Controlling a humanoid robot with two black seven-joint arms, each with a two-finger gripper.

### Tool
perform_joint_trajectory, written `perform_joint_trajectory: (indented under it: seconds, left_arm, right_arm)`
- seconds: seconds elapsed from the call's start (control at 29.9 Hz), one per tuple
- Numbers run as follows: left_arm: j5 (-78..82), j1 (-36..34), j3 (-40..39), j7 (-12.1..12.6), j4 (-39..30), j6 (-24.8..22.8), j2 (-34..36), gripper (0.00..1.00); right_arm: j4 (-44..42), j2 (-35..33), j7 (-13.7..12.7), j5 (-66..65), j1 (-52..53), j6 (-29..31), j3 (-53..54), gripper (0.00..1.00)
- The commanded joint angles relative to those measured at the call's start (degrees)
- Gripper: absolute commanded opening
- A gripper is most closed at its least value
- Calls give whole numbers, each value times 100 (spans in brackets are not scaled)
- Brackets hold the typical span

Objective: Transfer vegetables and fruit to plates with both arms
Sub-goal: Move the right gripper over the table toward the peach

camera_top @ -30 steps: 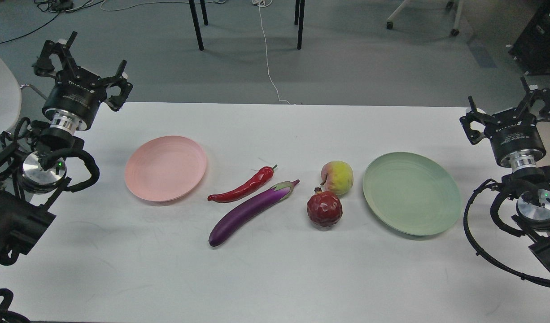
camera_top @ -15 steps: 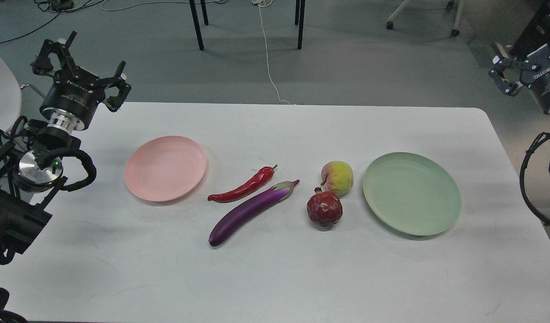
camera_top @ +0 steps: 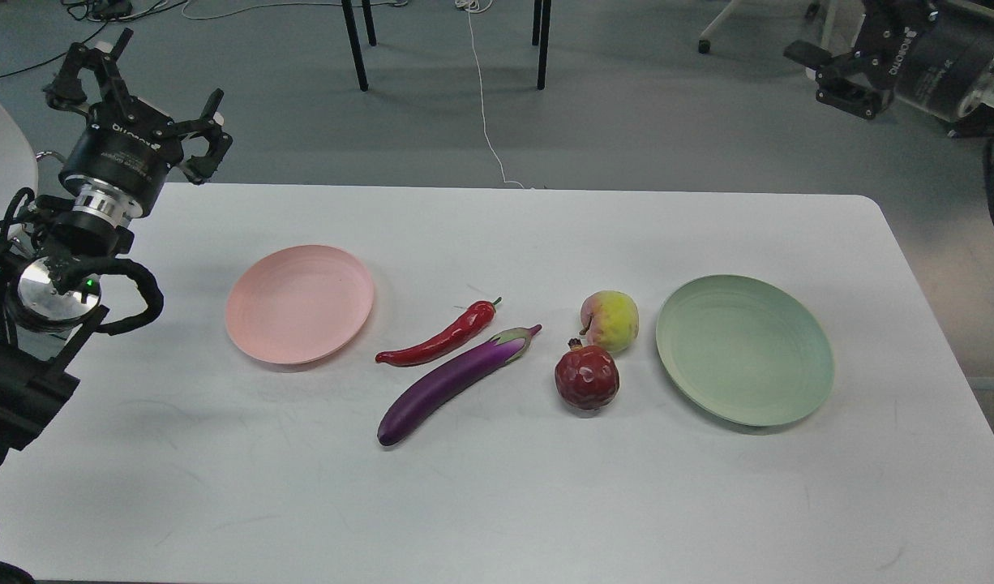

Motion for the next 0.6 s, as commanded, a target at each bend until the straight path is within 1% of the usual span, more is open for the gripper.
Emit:
perform_joint_trajectory:
  seconds: [0.0, 0.07, 0.57]
  left_arm:
    - [232, 10, -1, -6, 0, -4, 3, 98]
    - [241, 10, -1, -15, 0, -4, 12, 98]
    - [241, 10, -1, -15, 0, -4, 12, 98]
  right_arm:
    - [110, 787, 2, -579, 852, -1, -1238, 98]
    - [146, 1245, 2, -914, 1134, -1, -1731, 98]
    - [146, 1247, 2, -915, 1136, -1, -1733, 98]
